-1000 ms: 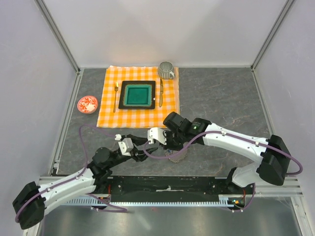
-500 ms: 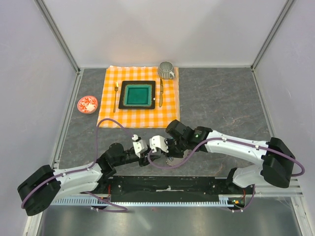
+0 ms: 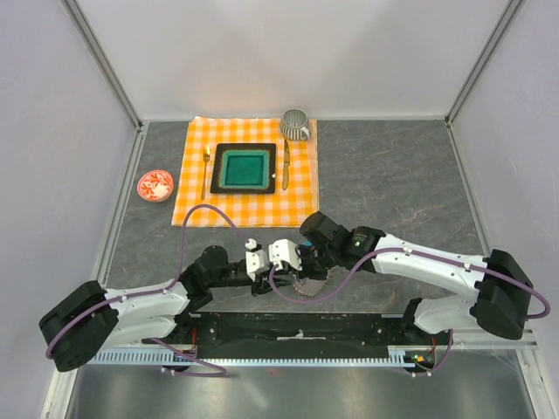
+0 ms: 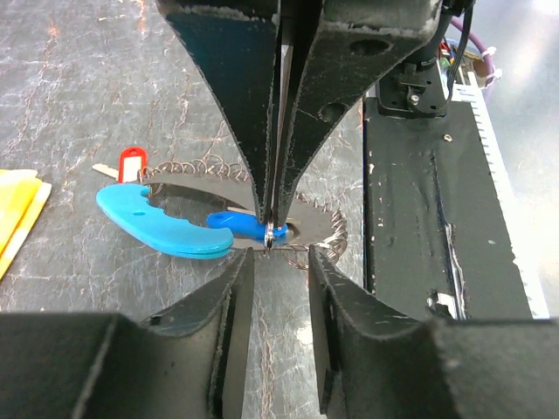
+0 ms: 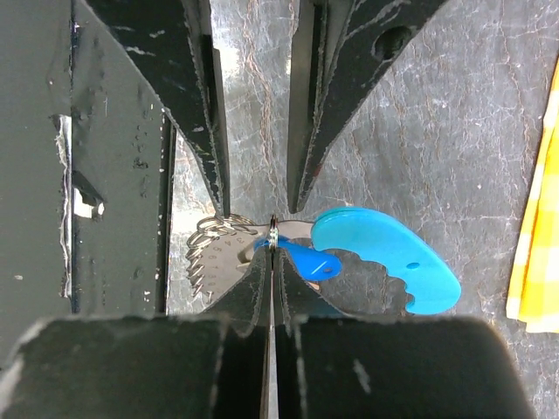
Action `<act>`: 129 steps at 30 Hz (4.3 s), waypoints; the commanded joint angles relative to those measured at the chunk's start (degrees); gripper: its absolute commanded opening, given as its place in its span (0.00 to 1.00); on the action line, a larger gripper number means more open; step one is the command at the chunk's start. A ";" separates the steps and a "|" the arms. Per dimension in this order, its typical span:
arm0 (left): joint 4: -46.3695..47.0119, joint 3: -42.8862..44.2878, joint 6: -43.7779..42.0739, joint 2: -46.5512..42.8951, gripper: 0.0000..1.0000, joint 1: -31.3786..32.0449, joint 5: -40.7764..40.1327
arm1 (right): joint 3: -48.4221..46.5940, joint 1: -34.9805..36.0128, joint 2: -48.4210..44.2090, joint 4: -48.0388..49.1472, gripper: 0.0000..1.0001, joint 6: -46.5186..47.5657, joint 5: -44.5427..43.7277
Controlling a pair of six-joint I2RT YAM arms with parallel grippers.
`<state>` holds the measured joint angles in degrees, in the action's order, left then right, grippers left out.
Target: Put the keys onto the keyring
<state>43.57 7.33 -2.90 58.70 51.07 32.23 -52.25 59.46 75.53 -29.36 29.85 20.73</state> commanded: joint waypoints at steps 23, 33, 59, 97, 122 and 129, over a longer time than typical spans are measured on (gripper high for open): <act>5.91 0.75 -0.80 0.10 0.32 0.87 -0.16 | 5.49 0.57 -8.20 9.94 0.00 -2.60 1.86; 5.39 2.07 -0.36 -0.16 0.33 0.79 1.26 | 6.28 0.57 -7.85 10.47 0.00 -2.86 2.12; 2.82 3.93 -0.98 3.09 0.02 0.79 -2.51 | 10.31 0.22 -13.89 17.48 0.33 -10.58 -5.25; 26.92 -2.94 2.98 2.65 0.02 0.79 -4.28 | 35.64 -14.02 -23.85 62.06 0.37 -43.12 16.18; 27.44 -2.59 2.98 2.39 0.02 0.79 -2.70 | 32.91 -15.34 -16.55 66.45 0.23 -42.32 21.37; 29.72 -2.50 3.16 1.34 0.02 0.87 -2.79 | 34.05 -15.52 -17.43 63.91 0.00 -42.24 20.75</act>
<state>67.42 3.36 2.46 61.63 51.77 29.06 -17.08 44.34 58.78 33.74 -12.82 40.97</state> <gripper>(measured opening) 0.022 0.008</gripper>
